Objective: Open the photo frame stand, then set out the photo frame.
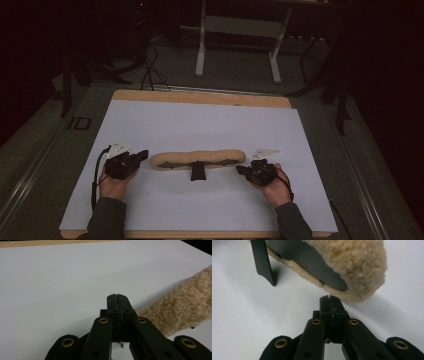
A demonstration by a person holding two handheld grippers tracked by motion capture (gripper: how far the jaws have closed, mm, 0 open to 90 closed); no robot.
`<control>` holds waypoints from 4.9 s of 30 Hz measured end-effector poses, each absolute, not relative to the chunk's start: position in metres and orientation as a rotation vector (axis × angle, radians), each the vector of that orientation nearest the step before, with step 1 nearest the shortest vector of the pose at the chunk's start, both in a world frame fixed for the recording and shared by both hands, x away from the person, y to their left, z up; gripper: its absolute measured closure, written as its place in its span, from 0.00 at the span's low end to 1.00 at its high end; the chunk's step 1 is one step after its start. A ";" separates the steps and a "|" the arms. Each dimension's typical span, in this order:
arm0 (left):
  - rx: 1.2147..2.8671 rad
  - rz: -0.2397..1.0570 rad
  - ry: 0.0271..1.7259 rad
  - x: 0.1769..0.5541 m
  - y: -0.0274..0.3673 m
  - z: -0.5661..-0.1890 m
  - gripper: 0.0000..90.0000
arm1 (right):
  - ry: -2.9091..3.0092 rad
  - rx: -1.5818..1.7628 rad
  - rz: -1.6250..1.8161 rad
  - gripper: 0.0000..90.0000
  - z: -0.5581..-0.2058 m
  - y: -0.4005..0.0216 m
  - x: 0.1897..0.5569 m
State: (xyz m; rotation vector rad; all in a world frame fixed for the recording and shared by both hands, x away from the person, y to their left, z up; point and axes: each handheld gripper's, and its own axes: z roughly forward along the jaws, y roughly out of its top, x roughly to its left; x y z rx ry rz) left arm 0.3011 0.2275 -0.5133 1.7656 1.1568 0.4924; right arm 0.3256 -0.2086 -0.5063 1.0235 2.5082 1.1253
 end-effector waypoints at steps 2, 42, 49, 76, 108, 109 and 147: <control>1.769 0.491 1.156 0.301 0.227 -0.514 1.00 | 2.509 1.025 1.122 1.00 -0.507 -0.208 0.326; 1.822 0.476 1.120 0.297 0.216 -0.514 1.00 | 2.408 1.093 1.156 1.00 -0.504 -0.207 0.328; 1.838 0.485 1.110 0.293 0.214 -0.513 1.00 | 2.395 1.109 1.152 1.00 -0.505 -0.206 0.330; 1.883 0.473 1.058 0.280 0.203 -0.511 1.00 | 2.379 1.163 1.154 1.00 -0.501 -0.199 0.344; 1.944 0.381 0.919 0.272 0.164 -0.514 1.00 | 2.372 1.183 1.148 1.00 -0.490 -0.181 0.358; 1.944 0.377 0.914 0.272 0.162 -0.514 1.00 | 2.369 1.184 1.152 1.00 -0.489 -0.180 0.359; 1.960 0.278 0.746 0.260 0.122 -0.513 1.00 | 2.425 1.140 1.095 1.00 -0.484 -0.141 0.369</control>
